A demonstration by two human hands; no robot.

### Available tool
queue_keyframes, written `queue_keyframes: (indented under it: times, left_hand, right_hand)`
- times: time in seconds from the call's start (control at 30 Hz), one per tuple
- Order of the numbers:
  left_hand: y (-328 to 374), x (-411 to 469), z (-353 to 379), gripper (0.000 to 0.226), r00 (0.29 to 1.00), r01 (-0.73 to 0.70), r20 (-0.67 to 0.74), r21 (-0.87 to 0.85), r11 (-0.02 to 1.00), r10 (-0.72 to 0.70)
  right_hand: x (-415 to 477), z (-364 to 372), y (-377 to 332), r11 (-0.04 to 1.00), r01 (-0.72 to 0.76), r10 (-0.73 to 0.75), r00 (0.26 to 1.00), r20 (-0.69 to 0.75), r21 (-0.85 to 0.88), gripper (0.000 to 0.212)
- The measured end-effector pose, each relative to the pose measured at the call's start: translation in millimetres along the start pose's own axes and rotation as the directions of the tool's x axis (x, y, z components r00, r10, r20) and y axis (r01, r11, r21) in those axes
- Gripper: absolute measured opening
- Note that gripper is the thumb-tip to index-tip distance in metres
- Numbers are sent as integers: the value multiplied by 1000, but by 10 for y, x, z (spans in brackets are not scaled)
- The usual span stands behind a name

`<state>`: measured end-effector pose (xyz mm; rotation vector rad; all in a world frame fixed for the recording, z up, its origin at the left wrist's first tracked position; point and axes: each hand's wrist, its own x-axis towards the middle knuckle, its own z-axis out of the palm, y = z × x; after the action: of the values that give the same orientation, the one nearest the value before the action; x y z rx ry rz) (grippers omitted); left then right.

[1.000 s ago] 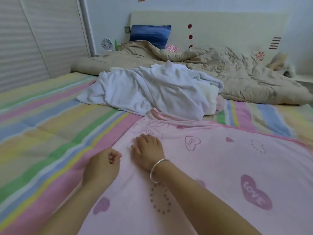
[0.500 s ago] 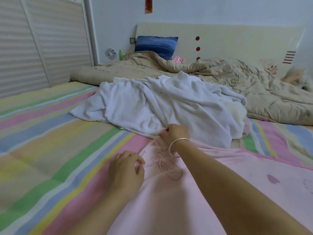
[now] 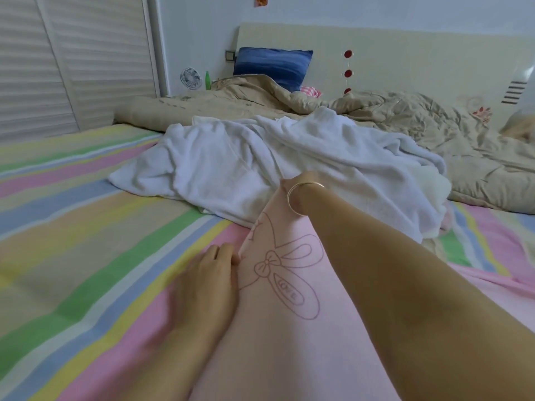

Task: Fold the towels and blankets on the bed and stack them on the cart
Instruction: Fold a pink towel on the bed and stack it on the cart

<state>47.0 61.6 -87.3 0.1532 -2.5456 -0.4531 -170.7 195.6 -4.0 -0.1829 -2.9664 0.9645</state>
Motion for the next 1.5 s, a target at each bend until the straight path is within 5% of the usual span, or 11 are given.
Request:
queue_keyframes:
  times: [0.27, 0.4, 0.53, 0.6, 0.67, 0.77, 0.97, 1.23, 1.37, 1.43, 1.5]
  left_hand:
    - [-49, -26, 82, 20, 998, -35, -55, -17, 999, 34]
    - [-42, -25, 109, 21, 996, -64, -56, 54, 996, 67]
    - [17, -32, 47, 29, 996, -81, -37, 104, 991, 85]
    - [81, -47, -46, 35, 982, -167, -74, 117, 979, 177]
    - [170, -65, -167, 54, 956, -254, -109, 153, 955, 272]
    - [319, -34, -368, 82, 921, -366, -93, 129, 922, 379]
    - [408, -151, -600, 57, 897, -442, 37, 85, 893, 441]
    - [177, -354, -712, 37, 899, -438, 121, 235, 868, 421]
    - [217, -467, -681, 23, 867, -489, 166, 108, 866, 469]
    - [218, -540, -673, 14, 857, -498, 163, 21, 867, 489]
    - [206, -585, -693, 19, 858, -492, 154, -33, 870, 491]
  right_hand:
    - [-237, 129, 247, 928, 359, -355, 933, 56, -102, 15]
    - [-450, -51, 411, 800, 511, -443, 856, 265, -314, 45]
    - [-818, -253, 567, 628, 630, -597, 767, 237, -457, 61]
    - [-1118, -290, 593, 547, 666, -724, 681, 114, -507, 63]
    - [-1447, -224, 659, 452, 703, -863, 501, -69, -549, 60]
    - [-1944, -101, 742, 389, 674, -914, 368, -172, -627, 23]
    - [-2407, -154, 909, 491, 665, -871, 396, -292, -563, 20]
    - [-2221, -540, 1646, 437, 683, -896, 386, -219, -585, 16]
    - [-2176, -658, 1994, 478, 708, -863, 488, -129, -520, 32]
    - [-2175, -710, 2089, 482, 734, -857, 509, -83, -477, 13]
    - [-2181, -744, 2129, 479, 762, -858, 511, -51, -436, 20]
